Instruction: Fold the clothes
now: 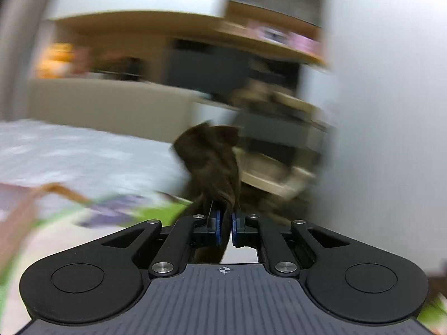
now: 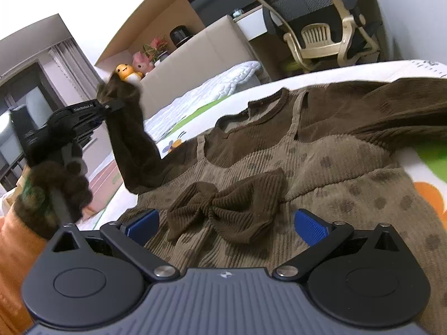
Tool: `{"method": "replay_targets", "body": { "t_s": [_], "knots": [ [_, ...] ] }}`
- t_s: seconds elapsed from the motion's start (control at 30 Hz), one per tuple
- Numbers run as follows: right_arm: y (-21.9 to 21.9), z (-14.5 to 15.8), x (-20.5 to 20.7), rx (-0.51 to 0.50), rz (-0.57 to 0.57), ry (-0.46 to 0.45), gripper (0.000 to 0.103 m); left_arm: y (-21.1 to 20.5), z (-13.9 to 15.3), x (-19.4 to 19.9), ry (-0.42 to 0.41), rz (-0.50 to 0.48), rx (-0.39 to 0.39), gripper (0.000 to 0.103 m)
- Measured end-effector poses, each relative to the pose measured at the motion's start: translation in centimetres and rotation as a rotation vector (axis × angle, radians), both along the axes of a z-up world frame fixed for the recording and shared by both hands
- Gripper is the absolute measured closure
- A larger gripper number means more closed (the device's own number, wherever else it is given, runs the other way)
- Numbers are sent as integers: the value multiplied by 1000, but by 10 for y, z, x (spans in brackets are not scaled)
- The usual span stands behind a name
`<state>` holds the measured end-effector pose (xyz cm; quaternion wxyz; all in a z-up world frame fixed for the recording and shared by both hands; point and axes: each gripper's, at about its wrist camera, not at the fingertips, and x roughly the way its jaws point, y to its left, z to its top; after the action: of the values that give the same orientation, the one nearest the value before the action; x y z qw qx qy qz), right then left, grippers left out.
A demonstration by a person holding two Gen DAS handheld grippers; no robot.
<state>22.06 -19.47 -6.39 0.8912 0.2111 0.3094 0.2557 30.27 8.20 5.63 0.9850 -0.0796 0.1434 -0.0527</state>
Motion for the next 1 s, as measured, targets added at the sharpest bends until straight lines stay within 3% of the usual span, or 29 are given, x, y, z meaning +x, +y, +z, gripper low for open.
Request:
{"method": "replay_targets", "body": {
  "t_s": [0.07,0.13,0.2,0.3,0.4,0.5,0.6,0.63,0.73,0.87,0.97,1.0],
  "knots": [
    [-6,8,-2,-6,-13,-14,0,-24,-11,2,80,-167,-42,79],
    [-13,19,-4,-24,-33,-35,0,-42,-29,2,178,-309,-81,48],
    [-20,32,-5,-54,-56,-60,0,-54,-45,-1,240,-357,-47,40],
    [-19,52,6,-138,-83,-80,0,-51,-59,-6,270,-369,-23,21],
    [2,60,36,-205,-74,-89,7,-35,-64,-20,293,-359,-39,18],
    [26,48,78,-162,-58,-25,16,-27,-59,-26,295,-370,-30,11],
    [59,23,111,-185,-20,55,45,-13,-51,-33,295,-382,-34,10],
    [71,16,117,-206,-10,77,61,-9,-48,-35,294,-384,-37,9],
    [89,24,112,-305,-14,-27,85,5,-37,-38,268,-368,-38,9],
    [84,38,115,-414,-85,-125,86,13,-37,-27,253,-326,-82,8],
    [83,26,126,-546,-93,-125,80,9,-54,-11,308,-327,-157,7],
    [76,24,127,-538,-101,-113,77,7,-61,-7,334,-323,-166,7]
  ]
}}
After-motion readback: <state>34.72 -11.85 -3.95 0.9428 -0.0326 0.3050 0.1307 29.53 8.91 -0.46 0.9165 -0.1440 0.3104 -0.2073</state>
